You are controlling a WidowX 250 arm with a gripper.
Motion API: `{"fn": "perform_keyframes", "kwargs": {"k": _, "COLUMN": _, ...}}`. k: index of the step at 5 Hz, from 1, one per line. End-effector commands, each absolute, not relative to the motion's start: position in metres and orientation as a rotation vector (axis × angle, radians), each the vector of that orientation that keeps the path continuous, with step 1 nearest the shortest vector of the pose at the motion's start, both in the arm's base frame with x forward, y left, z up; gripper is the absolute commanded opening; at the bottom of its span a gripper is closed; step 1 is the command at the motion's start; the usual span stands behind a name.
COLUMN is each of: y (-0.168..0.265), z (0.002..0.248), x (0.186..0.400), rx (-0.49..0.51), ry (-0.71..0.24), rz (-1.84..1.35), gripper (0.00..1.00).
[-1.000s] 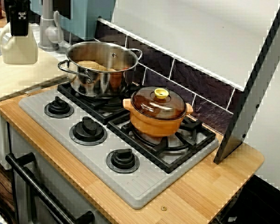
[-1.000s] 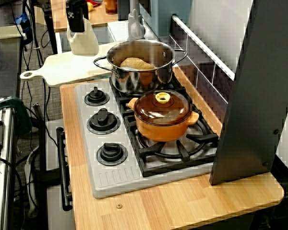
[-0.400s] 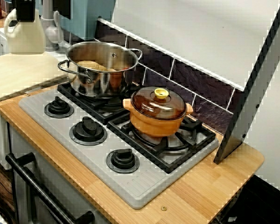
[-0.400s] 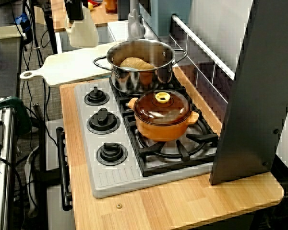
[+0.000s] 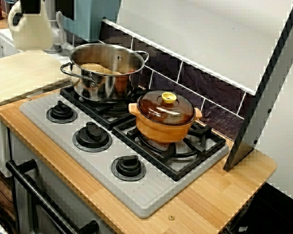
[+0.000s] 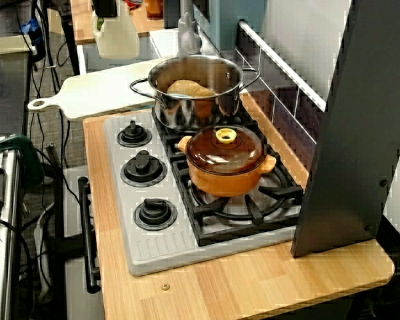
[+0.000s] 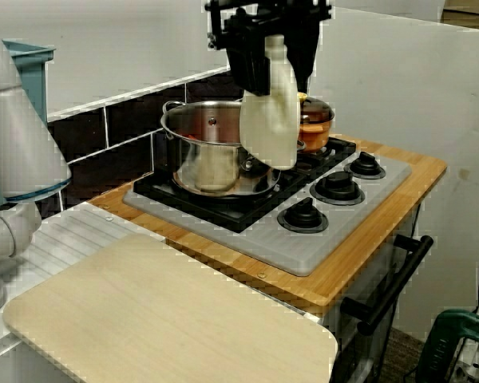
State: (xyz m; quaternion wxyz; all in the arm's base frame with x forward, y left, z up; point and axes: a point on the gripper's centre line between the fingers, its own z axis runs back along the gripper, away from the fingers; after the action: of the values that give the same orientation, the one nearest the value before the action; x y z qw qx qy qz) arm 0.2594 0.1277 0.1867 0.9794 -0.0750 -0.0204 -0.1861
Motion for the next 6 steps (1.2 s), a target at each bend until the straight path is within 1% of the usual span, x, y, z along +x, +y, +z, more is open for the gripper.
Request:
{"fn": "perform_keyframes", "kwargs": {"k": 1, "y": 0.116, "z": 0.202, "x": 0.268, "rx": -0.177, "ry": -0.086, "rz": -0.397, "gripper": 0.0}}
{"fn": "perform_keyframes", "kwargs": {"k": 3, "y": 0.114, "z": 0.203, "x": 0.27, "rx": -0.243, "ry": -0.109, "rz": -0.371, "gripper": 0.0}}
{"fn": "perform_keyframes", "kwargs": {"k": 4, "y": 0.108, "z": 0.204, "x": 0.27, "rx": -0.266, "ry": -0.092, "rz": -0.384, "gripper": 0.0}}
{"fn": "perform_keyframes", "kwargs": {"k": 5, "y": 0.101, "z": 0.2, "x": 0.273, "rx": -0.276, "ry": -0.067, "rz": -0.398, "gripper": 0.0}}
{"fn": "perform_keyframes", "kwargs": {"k": 6, "y": 0.093, "z": 0.198, "x": 0.276, "rx": -0.277, "ry": -0.067, "rz": -0.401, "gripper": 0.0}}
